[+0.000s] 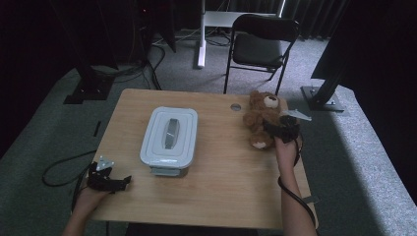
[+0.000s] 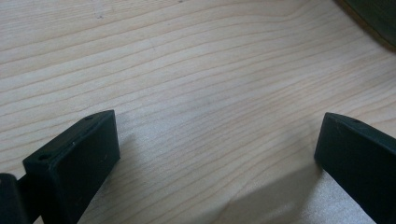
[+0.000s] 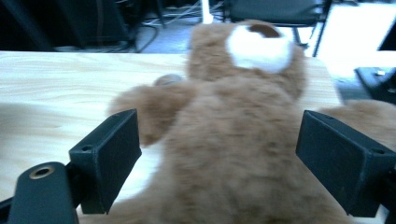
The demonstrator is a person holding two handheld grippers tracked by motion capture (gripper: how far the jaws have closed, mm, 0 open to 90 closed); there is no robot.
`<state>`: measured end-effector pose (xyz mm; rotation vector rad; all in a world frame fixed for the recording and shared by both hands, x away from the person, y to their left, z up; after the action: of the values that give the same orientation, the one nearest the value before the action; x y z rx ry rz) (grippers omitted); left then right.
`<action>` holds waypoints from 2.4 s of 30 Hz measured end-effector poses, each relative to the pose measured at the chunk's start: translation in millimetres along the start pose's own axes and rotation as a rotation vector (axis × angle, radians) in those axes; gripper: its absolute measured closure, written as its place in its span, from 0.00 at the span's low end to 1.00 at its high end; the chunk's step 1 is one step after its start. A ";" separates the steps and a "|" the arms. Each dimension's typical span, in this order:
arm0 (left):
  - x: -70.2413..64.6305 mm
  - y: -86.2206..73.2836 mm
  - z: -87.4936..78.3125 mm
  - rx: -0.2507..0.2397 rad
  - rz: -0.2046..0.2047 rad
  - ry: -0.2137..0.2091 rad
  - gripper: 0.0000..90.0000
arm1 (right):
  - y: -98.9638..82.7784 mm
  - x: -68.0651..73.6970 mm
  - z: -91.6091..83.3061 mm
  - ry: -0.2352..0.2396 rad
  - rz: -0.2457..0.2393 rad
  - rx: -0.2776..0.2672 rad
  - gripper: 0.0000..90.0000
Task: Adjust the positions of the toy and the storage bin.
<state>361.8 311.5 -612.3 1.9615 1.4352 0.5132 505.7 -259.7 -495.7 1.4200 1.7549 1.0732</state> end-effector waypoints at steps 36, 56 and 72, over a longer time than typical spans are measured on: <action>-6.0 78.6 37.4 -0.043 0.056 -0.009 0.01 | -50.0 213.2 71.7 0.377 -0.262 0.098 0.15; -50.7 91.4 41.4 0.000 0.173 -0.037 0.01 | -48.6 228.5 86.3 0.441 -0.230 0.134 0.16; -85.2 79.7 31.6 0.023 0.211 -0.069 0.01 | -62.2 218.5 70.5 0.551 -0.275 0.142 0.21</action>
<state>409.6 207.2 -574.2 2.1410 1.2036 0.5187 489.6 -37.7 -579.5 0.9668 2.3730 1.2855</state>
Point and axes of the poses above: each handheld gripper's, and its own axes: z roughly forward along the jaws, y roughly out of its top, x roughly to its left, the point moved 8 cm from there along z, roughly forward along the jaws, and after that the axes turned 7 degrees about -z, right-handed, at the moved point
